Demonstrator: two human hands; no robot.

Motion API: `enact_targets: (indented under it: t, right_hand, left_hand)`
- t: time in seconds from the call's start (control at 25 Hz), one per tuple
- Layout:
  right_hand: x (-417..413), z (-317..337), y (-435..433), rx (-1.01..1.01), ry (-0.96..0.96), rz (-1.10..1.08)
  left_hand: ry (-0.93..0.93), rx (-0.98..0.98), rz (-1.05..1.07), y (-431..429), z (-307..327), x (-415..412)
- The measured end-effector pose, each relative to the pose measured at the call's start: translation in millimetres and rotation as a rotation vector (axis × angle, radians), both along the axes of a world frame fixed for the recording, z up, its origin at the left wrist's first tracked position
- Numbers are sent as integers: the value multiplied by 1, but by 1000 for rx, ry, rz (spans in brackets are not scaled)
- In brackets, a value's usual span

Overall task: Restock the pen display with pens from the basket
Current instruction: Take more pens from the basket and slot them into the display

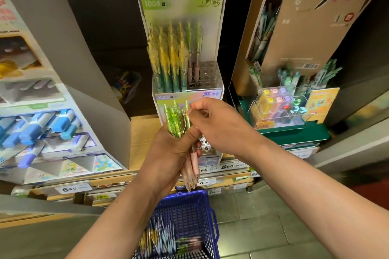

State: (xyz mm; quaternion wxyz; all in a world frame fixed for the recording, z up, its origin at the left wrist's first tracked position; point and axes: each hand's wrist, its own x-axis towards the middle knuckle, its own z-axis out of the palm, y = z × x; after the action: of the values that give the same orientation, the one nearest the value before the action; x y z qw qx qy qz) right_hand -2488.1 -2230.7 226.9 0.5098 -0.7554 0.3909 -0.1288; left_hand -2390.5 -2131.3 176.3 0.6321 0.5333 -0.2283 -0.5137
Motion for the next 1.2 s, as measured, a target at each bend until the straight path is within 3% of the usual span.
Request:
enact_targets:
  t: [0.16, 0.36, 0.64, 0.88, 1.04, 1.2]
  right_hand:
    - [1, -7, -3, 22, -34, -96]
    - [2, -9, -8, 255, -327, -260]
    - [-8, -5, -8, 493, -461, -211]
    - [-3, 55, -69, 172, -735, -398]
    - [20, 72, -103, -240, -611, -437]
    - [32, 62, -109, -476, -479, -358]
  left_hand:
    - [-62, 9, -56, 3, 0, 2]
    - [86, 39, -75, 9, 2, 4]
    - [160, -12, -64, 14, 3, 6]
    - [314, -28, 8, 13, 6, 6]
    - [287, -2, 16, 11, 5, 7]
    - [202, 52, 18, 9, 3, 8]
